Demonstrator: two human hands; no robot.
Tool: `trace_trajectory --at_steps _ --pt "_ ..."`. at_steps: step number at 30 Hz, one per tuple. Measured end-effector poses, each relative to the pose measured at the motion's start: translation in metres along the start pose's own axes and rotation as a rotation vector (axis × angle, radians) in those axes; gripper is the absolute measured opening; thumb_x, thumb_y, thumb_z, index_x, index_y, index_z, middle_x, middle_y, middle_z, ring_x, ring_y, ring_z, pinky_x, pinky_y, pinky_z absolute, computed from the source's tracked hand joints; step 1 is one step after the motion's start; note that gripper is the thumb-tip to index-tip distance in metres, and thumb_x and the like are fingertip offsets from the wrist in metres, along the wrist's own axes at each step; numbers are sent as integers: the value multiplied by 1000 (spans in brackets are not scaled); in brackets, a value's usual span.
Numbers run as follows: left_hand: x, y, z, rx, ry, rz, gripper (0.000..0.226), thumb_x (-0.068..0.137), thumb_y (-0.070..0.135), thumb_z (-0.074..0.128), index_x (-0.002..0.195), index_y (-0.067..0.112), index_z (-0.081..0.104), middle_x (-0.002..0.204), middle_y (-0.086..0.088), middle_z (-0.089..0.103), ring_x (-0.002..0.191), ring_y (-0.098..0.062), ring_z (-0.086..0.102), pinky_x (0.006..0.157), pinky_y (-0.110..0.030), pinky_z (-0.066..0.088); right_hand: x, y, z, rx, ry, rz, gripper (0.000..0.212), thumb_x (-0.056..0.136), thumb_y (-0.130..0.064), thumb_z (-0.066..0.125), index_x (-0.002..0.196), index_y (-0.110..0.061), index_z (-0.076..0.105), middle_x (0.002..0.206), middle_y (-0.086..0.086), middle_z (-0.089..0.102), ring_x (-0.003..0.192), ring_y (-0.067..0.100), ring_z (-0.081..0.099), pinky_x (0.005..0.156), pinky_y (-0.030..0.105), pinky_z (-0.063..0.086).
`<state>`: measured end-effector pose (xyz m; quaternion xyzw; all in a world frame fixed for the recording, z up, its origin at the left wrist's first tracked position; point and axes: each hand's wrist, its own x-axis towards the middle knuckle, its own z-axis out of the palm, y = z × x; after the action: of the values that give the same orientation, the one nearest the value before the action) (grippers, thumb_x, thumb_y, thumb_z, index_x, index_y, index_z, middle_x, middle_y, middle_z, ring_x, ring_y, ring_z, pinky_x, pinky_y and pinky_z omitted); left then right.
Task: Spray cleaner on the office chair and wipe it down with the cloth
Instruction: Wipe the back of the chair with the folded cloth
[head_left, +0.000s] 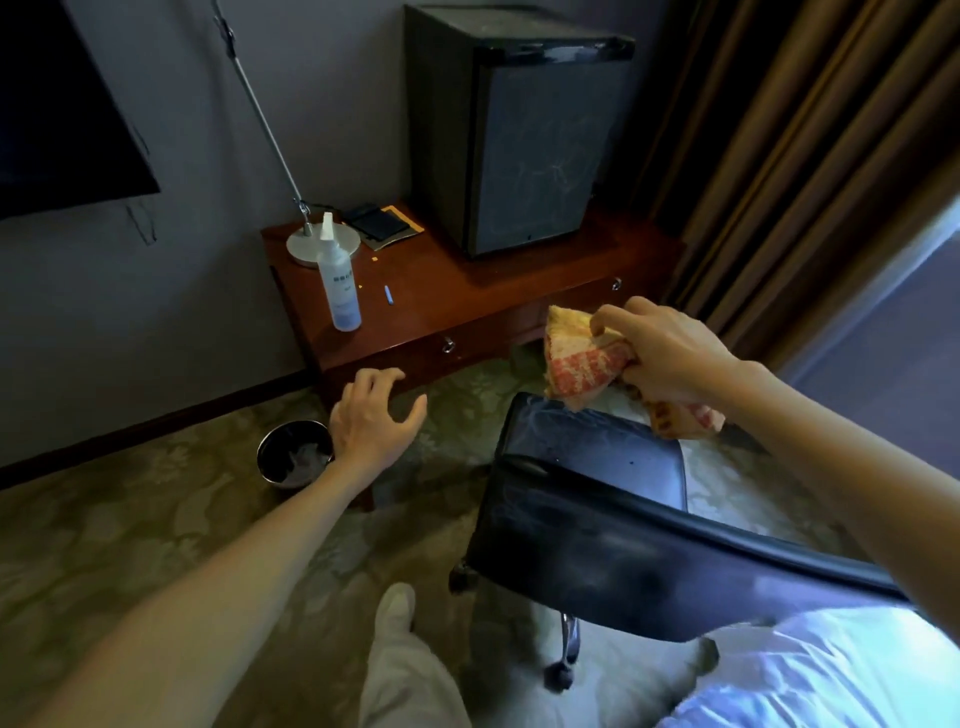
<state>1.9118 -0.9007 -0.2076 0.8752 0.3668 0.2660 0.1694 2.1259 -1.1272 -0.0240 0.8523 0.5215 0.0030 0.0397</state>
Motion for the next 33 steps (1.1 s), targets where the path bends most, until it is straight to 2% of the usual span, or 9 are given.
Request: trace_trajectory --at_steps 6,11,13,18,23,30,33 --pt "-36 23 -6 60 -12 113 46 81 58 52 109 23 60 101 3 54 89 -21 56 69 -36 51 -42 6 -10 -16 33 -22 49 83 -17 62 124 -34 39 107 1 45 83 21 50 54 30 43" --pt "-52 32 -11 67 8 227 48 82 58 46 108 20 62 99 3 54 83 -18 55 63 -32 47 -52 -1 -14 -16 78 -45 50 83 -17 62 125 -34 40 108 2 45 85 21 50 60 36 50" --pt "-55 36 -13 41 14 253 46 83 55 47 108 20 62 100 3 54 83 -17 54 62 -32 46 -53 -7 -10 -19 81 -73 49 84 -21 63 125 -34 40 109 1 45 88 20 49 60 34 48" --pt "-71 46 -5 -83 -23 374 37 86 47 53 110 20 60 104 3 53 91 -15 52 68 -32 47 -48 -22 13 -95 57 -148 49 86 -24 61 126 -35 36 113 1 43 94 21 48 55 29 38" --pt "-86 59 14 -220 -43 476 34 88 40 54 112 18 61 105 0 55 94 -17 52 73 -33 47 -48 -27 37 -105 58 -157 51 85 -22 62 127 -35 35 114 1 42 93 21 47 57 30 42" --pt "-104 66 47 -401 -33 459 33 91 31 55 119 15 57 112 -1 53 101 -18 52 81 -34 47 -57 -19 50 -111 127 -171 51 85 -22 63 127 -36 37 114 2 44 96 24 50 61 36 48" --pt "-105 66 57 -455 18 461 30 90 25 55 118 14 56 114 0 51 104 -18 50 85 -34 45 -60 -13 52 -144 188 -178 51 86 -20 61 127 -36 38 116 2 45 96 23 50 59 33 43"
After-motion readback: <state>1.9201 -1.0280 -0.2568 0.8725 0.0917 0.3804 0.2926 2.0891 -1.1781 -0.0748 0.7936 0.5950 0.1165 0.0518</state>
